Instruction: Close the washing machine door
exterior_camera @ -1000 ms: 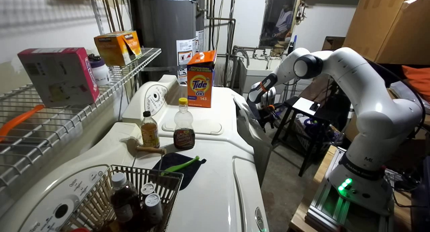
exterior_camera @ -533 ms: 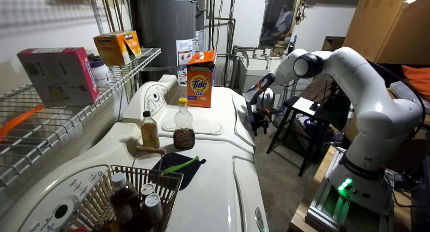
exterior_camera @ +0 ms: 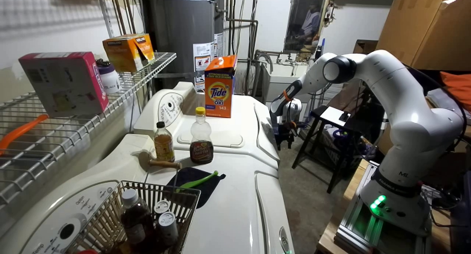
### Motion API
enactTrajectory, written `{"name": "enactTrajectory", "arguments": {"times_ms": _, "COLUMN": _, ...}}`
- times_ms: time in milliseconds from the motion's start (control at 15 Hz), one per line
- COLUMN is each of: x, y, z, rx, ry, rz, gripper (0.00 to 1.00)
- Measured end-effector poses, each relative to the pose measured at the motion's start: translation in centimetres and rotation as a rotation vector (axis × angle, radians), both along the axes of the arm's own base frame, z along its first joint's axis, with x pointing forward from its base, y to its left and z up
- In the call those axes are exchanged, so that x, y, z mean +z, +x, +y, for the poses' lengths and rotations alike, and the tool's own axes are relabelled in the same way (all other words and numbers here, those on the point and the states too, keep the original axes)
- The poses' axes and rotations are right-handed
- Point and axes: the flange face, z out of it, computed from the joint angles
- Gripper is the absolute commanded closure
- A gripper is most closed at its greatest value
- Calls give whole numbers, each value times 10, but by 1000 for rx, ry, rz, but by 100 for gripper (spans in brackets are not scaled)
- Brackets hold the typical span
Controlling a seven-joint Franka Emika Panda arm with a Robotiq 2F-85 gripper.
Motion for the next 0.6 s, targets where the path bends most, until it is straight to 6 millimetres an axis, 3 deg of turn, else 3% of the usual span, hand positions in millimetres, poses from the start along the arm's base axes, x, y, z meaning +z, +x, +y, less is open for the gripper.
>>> {"name": "enactTrajectory", "arguments": {"times_ms": 600, "x": 11, "y": -16, "z": 1, "rx": -147, "ry": 75, "rz": -36, "gripper": 0}}
